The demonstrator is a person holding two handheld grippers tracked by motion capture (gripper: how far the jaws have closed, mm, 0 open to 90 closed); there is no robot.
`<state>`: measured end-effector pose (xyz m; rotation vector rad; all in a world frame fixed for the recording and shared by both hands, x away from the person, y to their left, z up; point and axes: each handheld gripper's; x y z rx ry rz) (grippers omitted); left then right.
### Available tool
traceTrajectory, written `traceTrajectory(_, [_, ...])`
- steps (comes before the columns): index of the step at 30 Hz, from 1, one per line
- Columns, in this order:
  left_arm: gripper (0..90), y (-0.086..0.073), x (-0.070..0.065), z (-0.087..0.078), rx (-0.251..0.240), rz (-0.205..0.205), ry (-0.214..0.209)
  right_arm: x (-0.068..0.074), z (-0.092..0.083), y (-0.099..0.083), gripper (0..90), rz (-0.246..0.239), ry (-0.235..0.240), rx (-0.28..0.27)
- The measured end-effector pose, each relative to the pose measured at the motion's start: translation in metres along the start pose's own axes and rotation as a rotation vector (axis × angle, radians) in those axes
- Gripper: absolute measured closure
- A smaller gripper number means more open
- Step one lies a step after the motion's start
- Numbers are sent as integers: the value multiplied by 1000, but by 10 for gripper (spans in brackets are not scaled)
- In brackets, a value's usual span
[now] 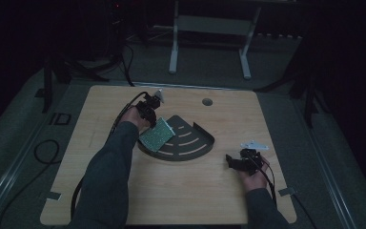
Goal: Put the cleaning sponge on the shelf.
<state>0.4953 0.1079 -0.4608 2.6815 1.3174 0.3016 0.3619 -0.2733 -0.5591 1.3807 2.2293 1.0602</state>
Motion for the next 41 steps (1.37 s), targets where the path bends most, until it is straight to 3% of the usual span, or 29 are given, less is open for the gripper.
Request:
traceTrajectory(19, [884, -2, 1, 0, 13, 1, 21, 0, 0, 0, 182, 0, 1, 0])
traceTrajectory(29, [689, -6, 6, -8, -17, -28, 39, 0, 0, 0, 182, -1, 1, 0])
traceTrajectory(31, [656, -8, 8, -11, -29, -27, 51, 0, 0, 0, 182, -1, 1, 0])
traceTrajectory(34, [622, -13, 12, -15, -69, -60, 38, 0, 0, 0, 182, 0, 0, 0])
traceTrajectory(41, [521, -27, 22, -16, -114, -96, 106, 0, 0, 0, 182, -1, 1, 0])
Point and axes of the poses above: each handheld gripper's, and its own axes: z roughly forward along the jaws, y roughly out of its top, x roughly to its left, and after that the axes turned 10 degrees about y, right-handed
